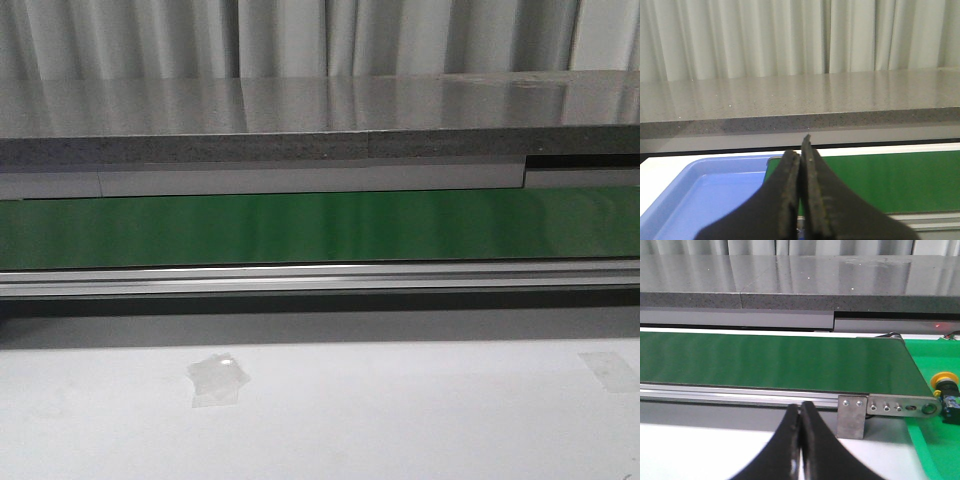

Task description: Move button from left to right

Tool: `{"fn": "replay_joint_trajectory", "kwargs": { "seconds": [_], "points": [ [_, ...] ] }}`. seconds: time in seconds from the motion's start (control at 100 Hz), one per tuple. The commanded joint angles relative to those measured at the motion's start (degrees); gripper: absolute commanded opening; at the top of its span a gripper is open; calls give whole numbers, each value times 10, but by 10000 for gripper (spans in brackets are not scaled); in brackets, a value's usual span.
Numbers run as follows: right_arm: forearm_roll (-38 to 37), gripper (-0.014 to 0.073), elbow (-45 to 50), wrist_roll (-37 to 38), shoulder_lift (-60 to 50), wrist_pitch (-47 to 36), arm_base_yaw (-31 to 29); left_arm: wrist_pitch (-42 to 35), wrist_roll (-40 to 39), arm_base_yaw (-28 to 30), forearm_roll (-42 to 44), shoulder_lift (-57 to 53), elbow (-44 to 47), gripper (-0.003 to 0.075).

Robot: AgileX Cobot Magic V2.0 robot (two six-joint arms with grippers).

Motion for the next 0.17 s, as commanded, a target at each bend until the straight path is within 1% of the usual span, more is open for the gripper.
{"fn": "replay_joint_trajectory", "kwargs": {
  "seconds": [0.0,0.16],
  "points": [
    [1,-68,-9,-1,-11,-44,1,-48,-7,1,-6,-20,26,-20],
    [1,-68,-9,-1,-11,-44,1,-48,-7,1,-6,-20,26,-20]
  ]
}}
